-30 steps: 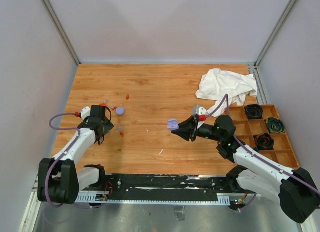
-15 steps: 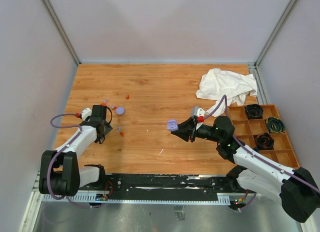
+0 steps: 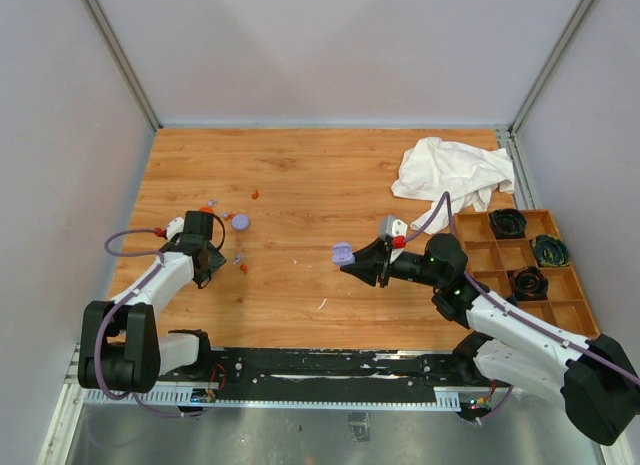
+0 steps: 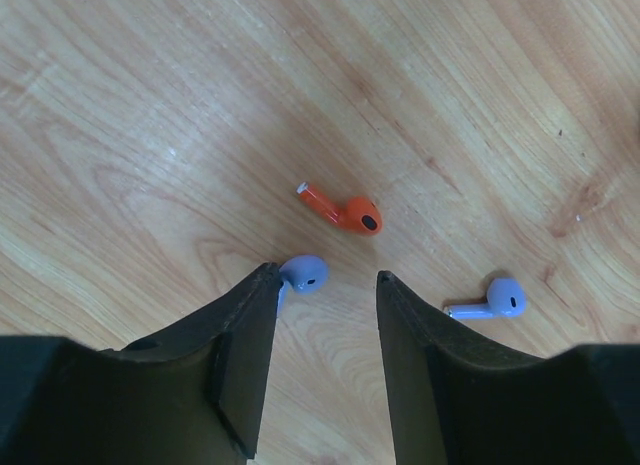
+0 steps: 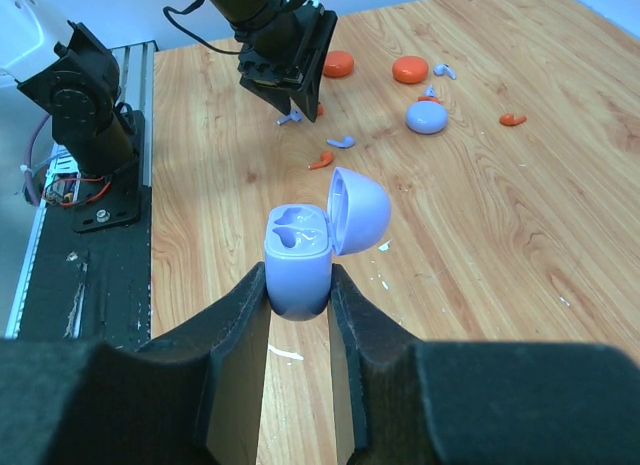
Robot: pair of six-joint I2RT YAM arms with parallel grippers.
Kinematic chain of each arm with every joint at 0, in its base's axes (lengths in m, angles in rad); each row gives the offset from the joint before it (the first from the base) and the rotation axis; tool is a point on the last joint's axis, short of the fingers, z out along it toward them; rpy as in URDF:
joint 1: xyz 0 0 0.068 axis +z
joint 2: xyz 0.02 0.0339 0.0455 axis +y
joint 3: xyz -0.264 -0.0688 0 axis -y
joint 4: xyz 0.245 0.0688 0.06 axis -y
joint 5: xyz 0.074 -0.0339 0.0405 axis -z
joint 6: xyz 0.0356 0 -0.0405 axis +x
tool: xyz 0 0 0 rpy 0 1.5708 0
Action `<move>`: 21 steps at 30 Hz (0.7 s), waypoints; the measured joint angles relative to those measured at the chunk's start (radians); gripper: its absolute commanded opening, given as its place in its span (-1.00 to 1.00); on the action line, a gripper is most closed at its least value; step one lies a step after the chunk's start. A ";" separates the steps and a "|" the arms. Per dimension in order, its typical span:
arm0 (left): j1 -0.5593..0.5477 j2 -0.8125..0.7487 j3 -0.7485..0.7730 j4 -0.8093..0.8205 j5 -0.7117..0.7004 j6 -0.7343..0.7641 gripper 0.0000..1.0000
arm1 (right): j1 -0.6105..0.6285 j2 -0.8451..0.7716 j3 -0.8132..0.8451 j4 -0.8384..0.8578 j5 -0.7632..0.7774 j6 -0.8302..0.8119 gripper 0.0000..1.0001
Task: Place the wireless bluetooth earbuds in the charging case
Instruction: Pick up the earbud from the center of the board.
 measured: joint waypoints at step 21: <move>0.000 0.103 0.062 -0.029 0.006 0.039 -0.35 | 0.000 -0.006 0.000 -0.008 0.010 -0.010 -0.83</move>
